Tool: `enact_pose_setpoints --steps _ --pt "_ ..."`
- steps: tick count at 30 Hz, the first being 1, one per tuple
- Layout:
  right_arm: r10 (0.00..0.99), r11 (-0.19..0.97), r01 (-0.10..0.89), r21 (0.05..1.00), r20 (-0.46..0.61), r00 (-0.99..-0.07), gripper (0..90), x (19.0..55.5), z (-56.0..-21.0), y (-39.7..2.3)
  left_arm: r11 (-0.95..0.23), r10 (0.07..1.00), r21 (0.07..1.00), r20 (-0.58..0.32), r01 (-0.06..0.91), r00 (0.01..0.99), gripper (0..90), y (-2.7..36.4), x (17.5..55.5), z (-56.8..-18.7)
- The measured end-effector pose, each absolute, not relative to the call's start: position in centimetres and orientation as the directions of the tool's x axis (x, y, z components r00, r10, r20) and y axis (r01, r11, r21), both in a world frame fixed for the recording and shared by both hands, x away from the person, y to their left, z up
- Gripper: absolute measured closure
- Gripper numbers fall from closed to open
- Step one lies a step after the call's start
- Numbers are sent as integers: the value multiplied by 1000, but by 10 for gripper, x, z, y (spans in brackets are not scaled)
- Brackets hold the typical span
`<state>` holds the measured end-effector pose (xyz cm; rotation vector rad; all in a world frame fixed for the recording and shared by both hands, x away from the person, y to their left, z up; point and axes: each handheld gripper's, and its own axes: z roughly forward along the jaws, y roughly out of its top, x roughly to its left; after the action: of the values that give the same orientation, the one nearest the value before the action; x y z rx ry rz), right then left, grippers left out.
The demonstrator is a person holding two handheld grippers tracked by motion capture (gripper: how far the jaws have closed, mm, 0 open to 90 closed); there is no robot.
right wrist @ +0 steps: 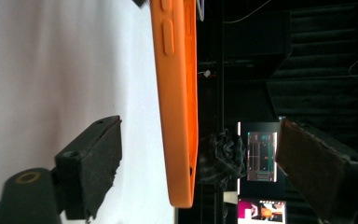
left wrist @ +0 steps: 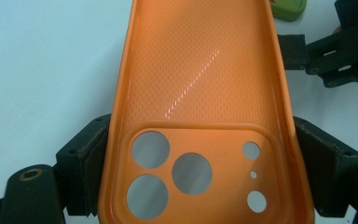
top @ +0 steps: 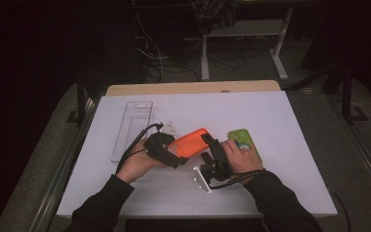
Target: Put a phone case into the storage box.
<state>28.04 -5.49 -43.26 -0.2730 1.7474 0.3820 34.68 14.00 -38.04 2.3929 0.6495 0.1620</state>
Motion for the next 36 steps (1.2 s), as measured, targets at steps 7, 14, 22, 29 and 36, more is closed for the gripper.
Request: enact_pose_setpoints --steps 7,14,22,29,36 --pt "-8 914 -399 77 -978 -208 265 275 -438 -50 -671 489 619 -45 408 871 162 139 346 -380" --pt "-15 912 -405 69 -980 -200 374 272 -442 -47 -676 479 618 -46 402 877 162 137 345 -381" --pt "-17 919 -389 67 -978 -209 533 272 -443 -45 -681 468 619 -43 391 883 162 136 344 -382" --pt "-29 922 -382 61 -974 -225 626 271 -444 -45 -675 469 625 -46 392 882 162 134 343 -383" --pt "-29 921 -385 63 -973 -230 718 271 -444 -45 -681 464 622 -43 387 885 162 134 343 -383"
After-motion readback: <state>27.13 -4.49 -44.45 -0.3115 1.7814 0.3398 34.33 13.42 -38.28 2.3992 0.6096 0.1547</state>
